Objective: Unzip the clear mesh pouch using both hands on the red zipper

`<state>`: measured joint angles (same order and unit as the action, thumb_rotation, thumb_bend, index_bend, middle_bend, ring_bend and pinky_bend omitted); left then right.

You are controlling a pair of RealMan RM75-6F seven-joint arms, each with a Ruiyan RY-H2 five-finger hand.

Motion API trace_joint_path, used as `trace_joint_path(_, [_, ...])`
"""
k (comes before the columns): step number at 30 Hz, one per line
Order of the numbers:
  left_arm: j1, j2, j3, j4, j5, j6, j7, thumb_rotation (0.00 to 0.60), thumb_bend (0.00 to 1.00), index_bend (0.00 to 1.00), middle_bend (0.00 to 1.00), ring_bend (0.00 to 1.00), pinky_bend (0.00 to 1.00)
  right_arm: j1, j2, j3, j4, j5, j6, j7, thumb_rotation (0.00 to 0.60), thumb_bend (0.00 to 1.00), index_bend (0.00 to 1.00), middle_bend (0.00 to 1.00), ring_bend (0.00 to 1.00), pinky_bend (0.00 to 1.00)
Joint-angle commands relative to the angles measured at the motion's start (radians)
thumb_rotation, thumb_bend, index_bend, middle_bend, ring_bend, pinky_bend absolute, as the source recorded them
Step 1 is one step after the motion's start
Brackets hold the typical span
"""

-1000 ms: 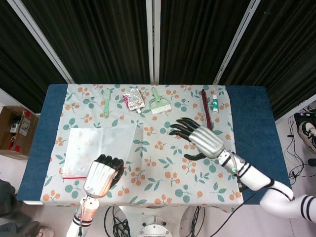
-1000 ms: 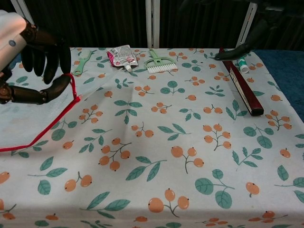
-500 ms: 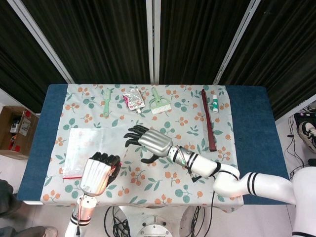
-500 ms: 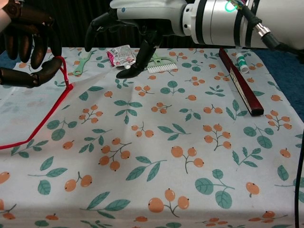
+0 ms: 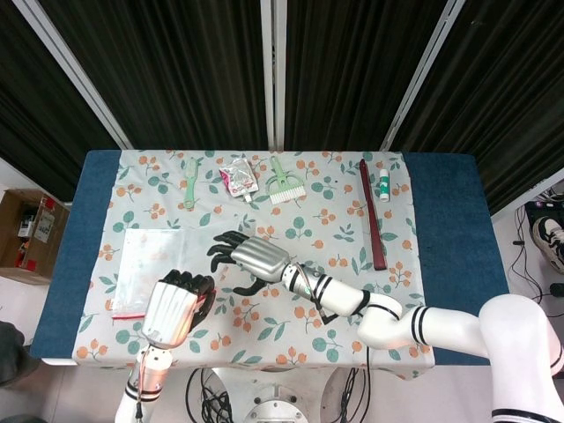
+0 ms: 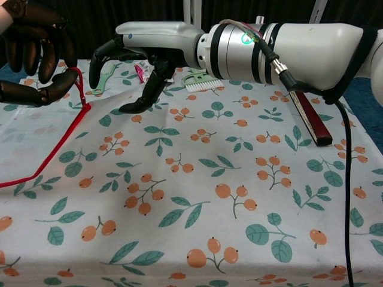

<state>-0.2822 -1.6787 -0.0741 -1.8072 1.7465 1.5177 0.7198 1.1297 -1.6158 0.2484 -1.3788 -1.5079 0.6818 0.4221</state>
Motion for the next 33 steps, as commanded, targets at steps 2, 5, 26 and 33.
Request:
trace_joint_path(2, [0.002,0.000,-0.003,0.001,-0.004,-0.005,-0.001,0.600,0.45,0.74,0.70,0.66,0.64,0.025,-0.040,-0.015,0.042,-0.015,0.003,0.057,0.600,0.23,0.36,0.17,0.00,0.00])
trace_joint_path(5, [0.004,0.000,-0.004,0.001,-0.006,-0.006,-0.003,0.600,0.45,0.74,0.70,0.66,0.64,0.035,-0.065,-0.019,0.072,-0.018,0.011,0.085,0.600,0.27,0.41,0.19,0.00,0.00])
trace_joint_path(26, [0.030,0.008,-0.005,0.023,-0.028,0.008,-0.052,0.600,0.46,0.74,0.70,0.66,0.65,0.057,-0.130,0.021,0.157,0.057,0.051,0.141,0.600,0.47,0.82,0.41,0.11,0.02])
trace_joint_path(33, [0.035,0.006,0.008,0.035,-0.051,-0.009,-0.087,0.600,0.46,0.74,0.70,0.66,0.65,0.034,-0.080,0.034,0.107,0.085,0.072,0.108,0.600,0.48,0.83,0.42,0.13,0.04])
